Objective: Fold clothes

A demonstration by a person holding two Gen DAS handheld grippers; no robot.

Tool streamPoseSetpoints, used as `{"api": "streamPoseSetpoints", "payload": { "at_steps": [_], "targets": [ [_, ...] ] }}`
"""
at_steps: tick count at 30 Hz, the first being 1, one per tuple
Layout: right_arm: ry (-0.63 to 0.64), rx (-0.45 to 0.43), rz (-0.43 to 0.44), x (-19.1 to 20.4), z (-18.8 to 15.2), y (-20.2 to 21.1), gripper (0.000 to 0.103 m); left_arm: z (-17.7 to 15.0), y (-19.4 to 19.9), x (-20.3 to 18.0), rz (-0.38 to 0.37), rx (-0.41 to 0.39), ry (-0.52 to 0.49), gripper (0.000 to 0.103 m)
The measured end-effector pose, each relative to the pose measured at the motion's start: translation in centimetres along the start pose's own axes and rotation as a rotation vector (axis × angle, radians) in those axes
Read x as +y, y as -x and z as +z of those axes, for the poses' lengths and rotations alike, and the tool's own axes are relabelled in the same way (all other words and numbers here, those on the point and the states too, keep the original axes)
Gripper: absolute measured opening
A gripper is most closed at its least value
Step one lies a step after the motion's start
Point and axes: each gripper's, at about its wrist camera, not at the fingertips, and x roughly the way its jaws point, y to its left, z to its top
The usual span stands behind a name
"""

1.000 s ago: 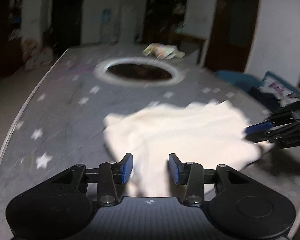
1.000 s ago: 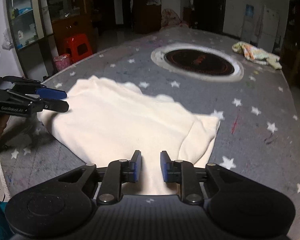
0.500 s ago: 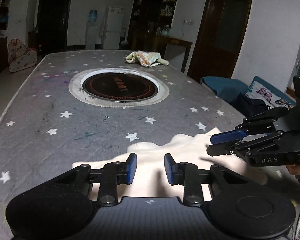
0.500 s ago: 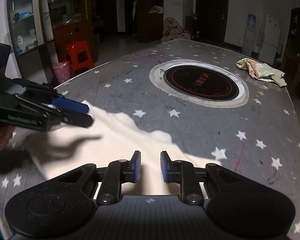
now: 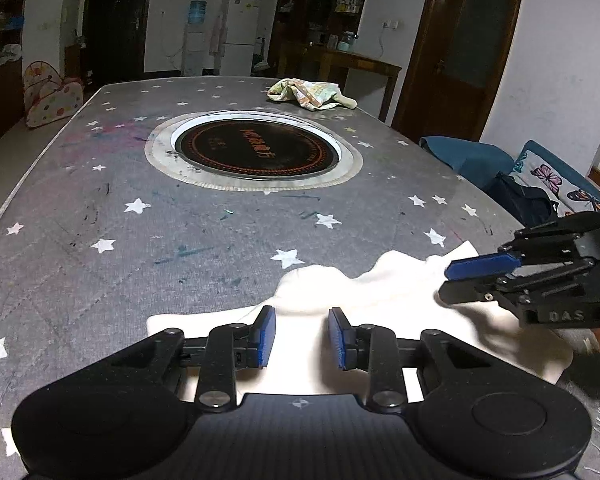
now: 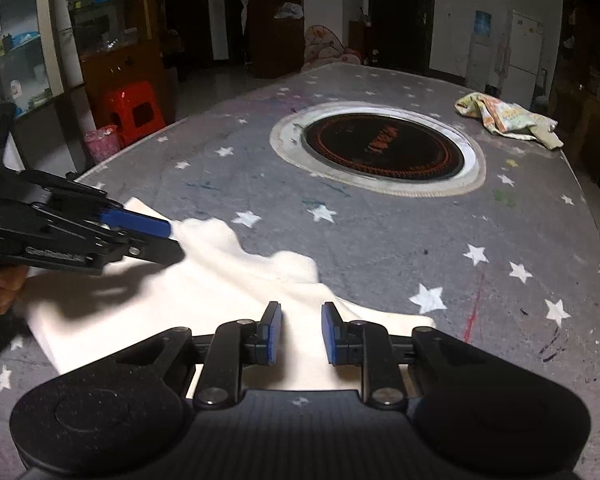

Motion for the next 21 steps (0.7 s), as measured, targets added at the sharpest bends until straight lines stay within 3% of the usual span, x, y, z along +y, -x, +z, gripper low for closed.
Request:
{"api": "streamPoseSetpoints", "payload": {
  "at_steps": [16, 21],
  "targets": [
    [0.073, -0.019, 0.064, 5.8, -0.9, 2.2, 0.041, -2.6, 5.8, -2.6, 0.017, -0.074, -0.044, 0.045],
    [0.072, -0.028, 0.07, 6.7, -1.4, 2.6, 0.042, -4.2, 6.6, -2.9, 0.034, -0.064, -0.042, 0.045]
  ]
}}
